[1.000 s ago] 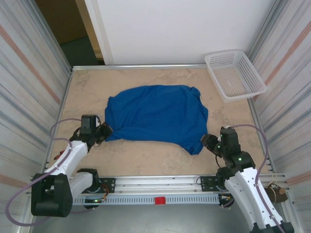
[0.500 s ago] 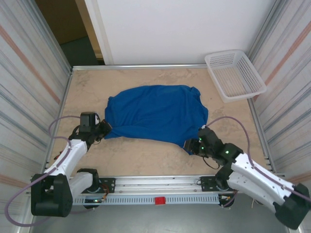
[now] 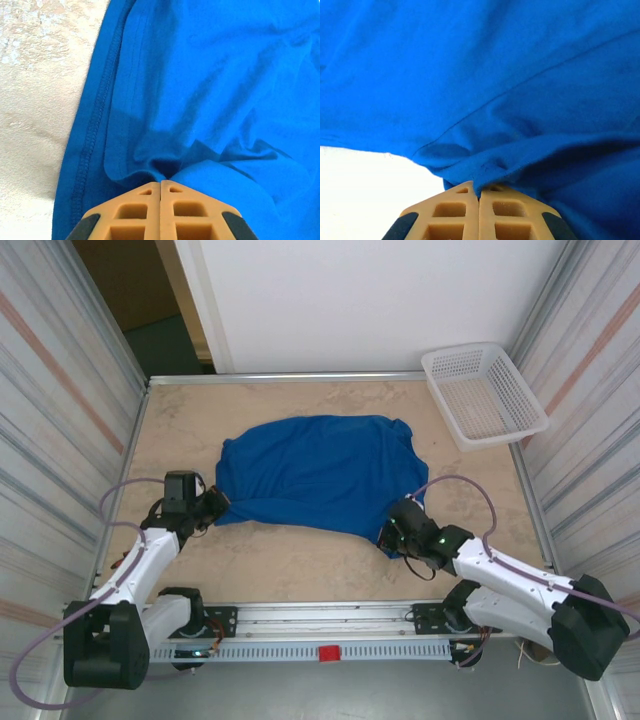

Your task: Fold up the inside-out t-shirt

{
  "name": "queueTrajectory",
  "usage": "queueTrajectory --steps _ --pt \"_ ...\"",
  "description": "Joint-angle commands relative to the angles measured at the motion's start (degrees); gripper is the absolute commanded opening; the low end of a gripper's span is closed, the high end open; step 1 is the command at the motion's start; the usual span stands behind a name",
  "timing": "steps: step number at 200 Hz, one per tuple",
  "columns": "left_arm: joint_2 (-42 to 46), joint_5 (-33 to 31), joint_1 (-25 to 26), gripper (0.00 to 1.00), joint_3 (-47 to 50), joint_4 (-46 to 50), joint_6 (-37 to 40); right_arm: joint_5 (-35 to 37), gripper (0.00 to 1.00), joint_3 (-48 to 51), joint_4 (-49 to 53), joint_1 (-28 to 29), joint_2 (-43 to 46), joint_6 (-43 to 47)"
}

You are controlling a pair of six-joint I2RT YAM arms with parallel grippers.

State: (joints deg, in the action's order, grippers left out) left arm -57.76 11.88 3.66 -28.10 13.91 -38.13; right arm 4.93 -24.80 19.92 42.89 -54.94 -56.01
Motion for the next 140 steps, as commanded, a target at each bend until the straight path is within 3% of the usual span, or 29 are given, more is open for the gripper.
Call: queueTrajectory --steps 1,58,100,107,112,120,128,140 --pt "1.3 -1.2 -0.1 0.0 -1.4 1.4 1.1 -0.2 0.0 -5.0 1.9 -1.4 2.3 3.8" --pt "1.0 -0.8 -0.6 0.0 -3.6 1.9 2.3 -4.0 0.0 -20.6 14.0 -1.4 8.4 9.4" --pt "1.2 -0.1 -1.1 0.0 -4.5 2.7 3.0 -7.7 0.0 -22.2 13.4 2.9 5.7 8.8" --pt "1.5 0.0 -1.1 0.0 -4.7 2.9 3.1 -8.5 0.15 -22.2 13.2 3.9 4.7 8.8" --pt "1.6 0.1 -1.3 0.0 -4.8 3.1 3.1 -8.3 0.32 -22.3 13.4 4.9 3.8 8.8" --pt "1.8 0.2 -1.2 0.0 -4.9 3.5 3.3 -6.7 0.44 -22.3 14.1 6.3 3.3 8.8" --pt "2.1 0.2 -1.3 0.0 -5.2 4.0 3.4 -3.9 0.5 -22.0 15.4 7.3 3.4 8.3" --pt "2.5 0.2 -1.3 0.0 -5.5 4.4 3.6 -0.1 0.51 -20.4 16.6 7.3 5.0 7.3"
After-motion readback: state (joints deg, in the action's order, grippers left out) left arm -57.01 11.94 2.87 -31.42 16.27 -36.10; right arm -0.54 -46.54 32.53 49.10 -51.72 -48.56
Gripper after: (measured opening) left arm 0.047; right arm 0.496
